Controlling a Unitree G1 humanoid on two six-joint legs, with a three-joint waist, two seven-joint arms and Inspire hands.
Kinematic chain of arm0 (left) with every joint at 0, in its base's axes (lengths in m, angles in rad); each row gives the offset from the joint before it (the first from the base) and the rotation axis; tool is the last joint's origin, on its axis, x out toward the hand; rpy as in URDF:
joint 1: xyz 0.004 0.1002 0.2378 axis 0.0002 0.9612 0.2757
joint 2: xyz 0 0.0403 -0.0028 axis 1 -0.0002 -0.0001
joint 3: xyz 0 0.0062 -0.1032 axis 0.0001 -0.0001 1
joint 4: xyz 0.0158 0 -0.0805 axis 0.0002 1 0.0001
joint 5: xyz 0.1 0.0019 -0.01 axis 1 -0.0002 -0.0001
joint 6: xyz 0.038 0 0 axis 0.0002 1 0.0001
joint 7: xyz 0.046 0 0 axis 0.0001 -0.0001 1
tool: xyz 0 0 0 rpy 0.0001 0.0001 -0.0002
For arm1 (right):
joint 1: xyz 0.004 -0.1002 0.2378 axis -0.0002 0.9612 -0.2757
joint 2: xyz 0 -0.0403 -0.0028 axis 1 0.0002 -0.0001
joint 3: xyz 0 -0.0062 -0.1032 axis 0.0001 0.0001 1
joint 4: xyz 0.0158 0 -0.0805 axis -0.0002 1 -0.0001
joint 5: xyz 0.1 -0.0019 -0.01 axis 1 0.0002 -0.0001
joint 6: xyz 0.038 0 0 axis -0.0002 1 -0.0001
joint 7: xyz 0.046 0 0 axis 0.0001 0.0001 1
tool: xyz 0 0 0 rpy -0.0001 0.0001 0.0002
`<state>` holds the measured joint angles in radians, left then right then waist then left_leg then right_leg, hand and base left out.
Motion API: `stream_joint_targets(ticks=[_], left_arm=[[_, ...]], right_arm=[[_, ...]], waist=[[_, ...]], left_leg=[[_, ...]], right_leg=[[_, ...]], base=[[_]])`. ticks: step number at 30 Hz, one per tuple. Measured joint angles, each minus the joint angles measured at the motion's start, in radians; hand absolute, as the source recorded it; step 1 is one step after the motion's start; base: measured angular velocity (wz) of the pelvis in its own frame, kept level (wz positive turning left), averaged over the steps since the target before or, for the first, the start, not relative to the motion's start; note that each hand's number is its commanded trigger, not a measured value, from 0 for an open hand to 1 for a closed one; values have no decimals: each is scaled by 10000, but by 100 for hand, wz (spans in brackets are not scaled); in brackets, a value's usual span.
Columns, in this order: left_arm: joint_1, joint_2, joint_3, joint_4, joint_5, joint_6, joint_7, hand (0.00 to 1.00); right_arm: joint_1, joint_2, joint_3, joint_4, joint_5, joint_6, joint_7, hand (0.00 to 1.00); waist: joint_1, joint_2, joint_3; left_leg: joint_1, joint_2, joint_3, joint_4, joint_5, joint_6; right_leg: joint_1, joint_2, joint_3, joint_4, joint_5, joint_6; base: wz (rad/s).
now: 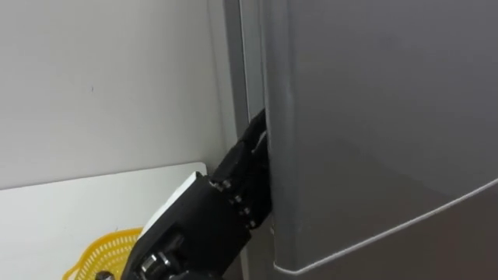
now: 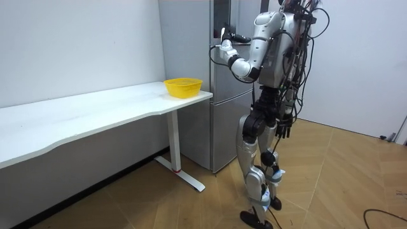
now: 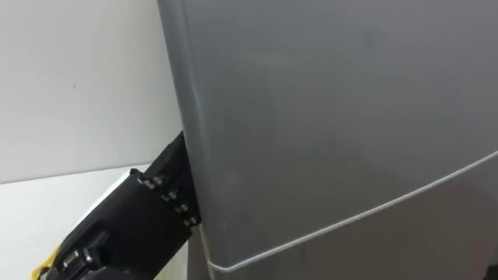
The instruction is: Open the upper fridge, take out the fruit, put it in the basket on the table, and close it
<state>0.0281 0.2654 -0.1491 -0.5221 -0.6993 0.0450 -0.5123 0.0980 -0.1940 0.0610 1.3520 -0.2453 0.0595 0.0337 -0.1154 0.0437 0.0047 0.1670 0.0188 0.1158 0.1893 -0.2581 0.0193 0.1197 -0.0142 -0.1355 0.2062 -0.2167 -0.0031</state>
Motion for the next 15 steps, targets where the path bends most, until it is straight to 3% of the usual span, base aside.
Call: stream_joint_targets(ticks=[15], left_arm=[[-397,-224,-759,1,-167,2,-992,0]], right_arm=[[-9,1,352,3,14,69,-1,0]], waist=[[-180,-50,9]], left_leg=[[21,21,214,-11,0,0]], right_leg=[[-20,40,223,2,3,-4]], base=[[-4]])
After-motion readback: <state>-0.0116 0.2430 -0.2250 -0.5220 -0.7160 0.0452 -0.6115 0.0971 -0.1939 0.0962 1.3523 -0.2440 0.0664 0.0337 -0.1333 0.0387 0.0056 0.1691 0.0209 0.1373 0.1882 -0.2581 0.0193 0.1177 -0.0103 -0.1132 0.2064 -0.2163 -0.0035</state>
